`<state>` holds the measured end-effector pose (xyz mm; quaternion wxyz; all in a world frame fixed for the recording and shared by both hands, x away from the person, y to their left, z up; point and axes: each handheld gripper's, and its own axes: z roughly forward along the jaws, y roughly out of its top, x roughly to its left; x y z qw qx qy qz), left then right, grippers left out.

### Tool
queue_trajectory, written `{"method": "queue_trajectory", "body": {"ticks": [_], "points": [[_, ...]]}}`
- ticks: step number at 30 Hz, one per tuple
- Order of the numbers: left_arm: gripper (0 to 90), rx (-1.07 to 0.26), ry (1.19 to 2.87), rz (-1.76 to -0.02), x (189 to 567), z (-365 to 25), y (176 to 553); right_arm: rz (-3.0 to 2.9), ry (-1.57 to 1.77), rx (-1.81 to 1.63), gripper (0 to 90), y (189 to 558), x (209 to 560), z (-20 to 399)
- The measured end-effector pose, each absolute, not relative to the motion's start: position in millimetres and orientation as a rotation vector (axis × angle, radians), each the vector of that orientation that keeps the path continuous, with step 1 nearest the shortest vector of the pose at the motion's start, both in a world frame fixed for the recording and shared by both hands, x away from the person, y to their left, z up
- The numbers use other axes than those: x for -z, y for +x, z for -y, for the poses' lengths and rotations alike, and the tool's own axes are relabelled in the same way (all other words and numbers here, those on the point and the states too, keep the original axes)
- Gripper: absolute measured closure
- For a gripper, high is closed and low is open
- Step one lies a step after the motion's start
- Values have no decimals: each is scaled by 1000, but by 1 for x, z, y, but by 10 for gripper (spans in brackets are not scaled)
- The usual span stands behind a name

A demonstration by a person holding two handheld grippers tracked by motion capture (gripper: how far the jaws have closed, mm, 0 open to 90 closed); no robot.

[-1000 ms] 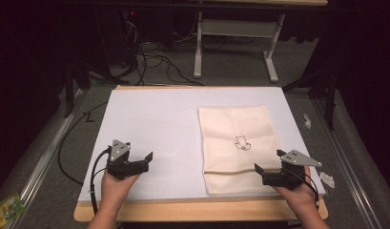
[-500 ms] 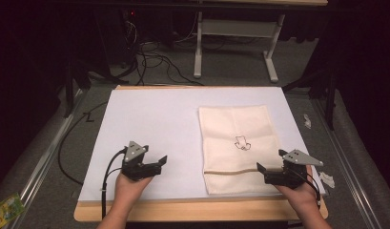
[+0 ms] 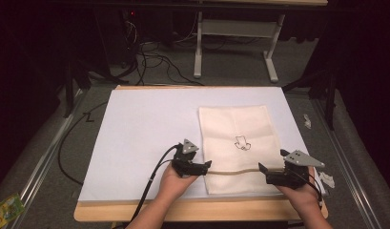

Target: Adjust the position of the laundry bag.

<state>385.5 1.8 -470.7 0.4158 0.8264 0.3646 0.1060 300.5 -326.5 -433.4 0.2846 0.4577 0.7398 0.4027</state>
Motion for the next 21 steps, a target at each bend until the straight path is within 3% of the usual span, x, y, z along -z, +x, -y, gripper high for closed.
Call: {"method": "queue_trajectory", "body": {"ticks": [5,8,9,13,14,16,21], "points": [[204,-248,2076,-1019,476,12,406,-1979,1246,-1070,51,302,435,330],[318,-293,2086,-1025,480,19,408,-1982,1245,-1062,57,301,434,330],[318,-338,2088,-1037,480,21,407,-1982,1245,-1062,57,301,434,330],[670,-394,2124,-962,479,21,401,-1983,1245,-1066,71,301,434,331],[830,-414,2137,-942,479,21,399,-1981,1245,-1067,74,301,433,331],[877,-464,2165,-906,478,18,397,-1979,1257,-1079,82,300,433,331],[888,-486,2124,-995,478,-19,400,-1979,1257,-1103,106,299,432,335]]}}
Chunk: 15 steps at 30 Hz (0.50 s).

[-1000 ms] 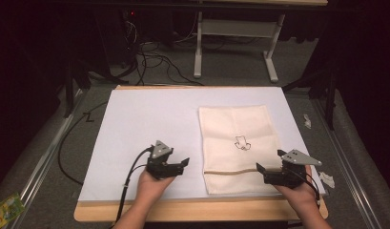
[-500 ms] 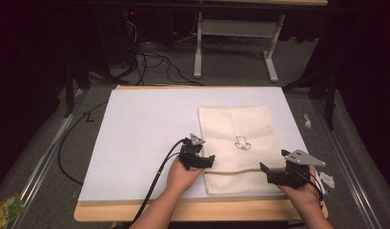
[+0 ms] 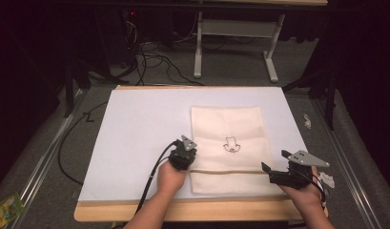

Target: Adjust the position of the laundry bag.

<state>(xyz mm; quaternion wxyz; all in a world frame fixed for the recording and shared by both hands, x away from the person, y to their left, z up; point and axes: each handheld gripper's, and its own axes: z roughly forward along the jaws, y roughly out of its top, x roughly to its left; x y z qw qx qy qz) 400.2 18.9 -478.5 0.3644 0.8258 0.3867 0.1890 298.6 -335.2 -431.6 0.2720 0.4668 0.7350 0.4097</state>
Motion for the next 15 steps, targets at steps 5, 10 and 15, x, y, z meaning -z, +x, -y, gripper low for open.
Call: {"method": "queue_trajectory", "body": {"ticks": [5,10,15], "points": [[887,-516,2109,-1082,476,-76,389,-1967,1269,-1182,284,297,431,340],[878,-489,2051,-1089,483,-109,375,-1999,1256,-1200,376,299,433,336],[775,-466,2001,-1103,477,-113,373,-2037,1236,-1188,382,301,434,327]]}}
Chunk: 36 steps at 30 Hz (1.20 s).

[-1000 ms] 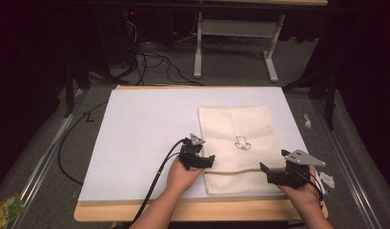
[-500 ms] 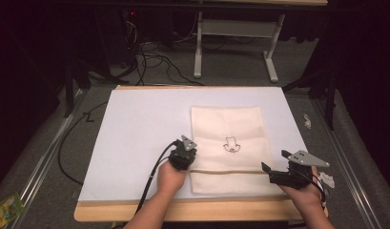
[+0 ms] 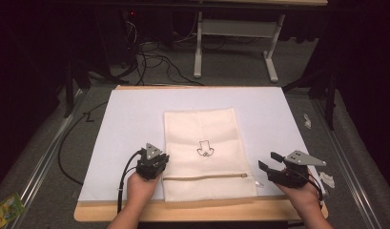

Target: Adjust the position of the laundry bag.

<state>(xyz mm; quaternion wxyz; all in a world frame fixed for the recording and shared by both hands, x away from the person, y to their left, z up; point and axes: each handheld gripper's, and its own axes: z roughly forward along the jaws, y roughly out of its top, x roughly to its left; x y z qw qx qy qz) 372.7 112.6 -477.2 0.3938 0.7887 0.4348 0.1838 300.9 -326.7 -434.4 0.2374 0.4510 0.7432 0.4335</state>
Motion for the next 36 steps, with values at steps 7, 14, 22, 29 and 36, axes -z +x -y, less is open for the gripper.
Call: {"method": "queue_trajectory", "body": {"ticks": [7,14,22,29,36], "points": [[553,-455,2043,-1065,476,-106,365,-2134,1249,-1153,602,304,445,319],[768,-398,2055,-1101,480,-108,372,-2200,1223,-1103,629,304,451,308],[888,-476,2070,-1068,481,-75,397,-2188,1245,-1079,615,309,454,308],[886,-437,2071,-1073,480,-79,387,-2148,1311,-1076,623,309,455,317],[674,-475,2014,-1023,468,-89,370,-2158,1301,-1066,693,306,455,316]]}}
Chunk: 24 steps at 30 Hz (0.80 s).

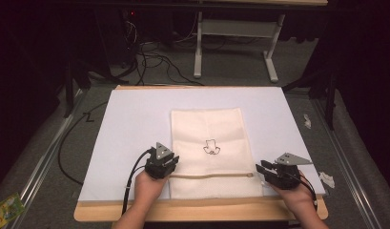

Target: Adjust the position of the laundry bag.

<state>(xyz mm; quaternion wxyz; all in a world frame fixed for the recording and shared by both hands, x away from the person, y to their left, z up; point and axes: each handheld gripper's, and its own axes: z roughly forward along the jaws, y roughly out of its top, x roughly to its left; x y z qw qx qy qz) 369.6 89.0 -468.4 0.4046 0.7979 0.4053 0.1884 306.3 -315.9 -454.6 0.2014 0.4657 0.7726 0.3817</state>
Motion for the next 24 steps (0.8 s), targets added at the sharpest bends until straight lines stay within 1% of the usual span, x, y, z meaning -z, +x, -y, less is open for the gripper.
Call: {"method": "queue_trajectory", "body": {"ticks": [1,2,5,7,9,11,15,17,18,20,22,23,24], "points": [[584,-485,1998,-1020,465,-91,368,-2165,1293,-1063,688,305,455,313],[584,-492,1989,-1017,462,-93,366,-2165,1293,-1063,688,305,455,313],[503,-483,1990,-1022,460,-99,359,-2191,1299,-1040,675,305,458,310],[487,-476,2003,-1015,462,-102,353,-2200,1322,-1030,661,305,461,310],[499,-488,2013,-963,460,-103,346,-2214,1332,-1008,630,306,465,311],[501,-503,2006,-922,457,-104,341,-2271,1361,-972,620,306,471,310],[450,-478,1949,-925,453,-107,342,-2260,1372,-978,620,304,473,310],[385,-469,1932,-927,452,-107,343,-2256,1366,-967,638,304,473,308],[368,-454,1930,-924,452,-108,343,-2258,1368,-975,667,303,473,307],[351,-447,1921,-919,452,-108,343,-2258,1378,-991,694,303,474,307],[340,-440,1912,-906,451,-108,343,-2248,1391,-999,702,302,475,307],[332,-446,1904,-893,452,-108,343,-2240,1397,-1005,723,302,475,307],[332,-454,1900,-879,452,-107,343,-2240,1397,-1005,723,302,475,307]]}}
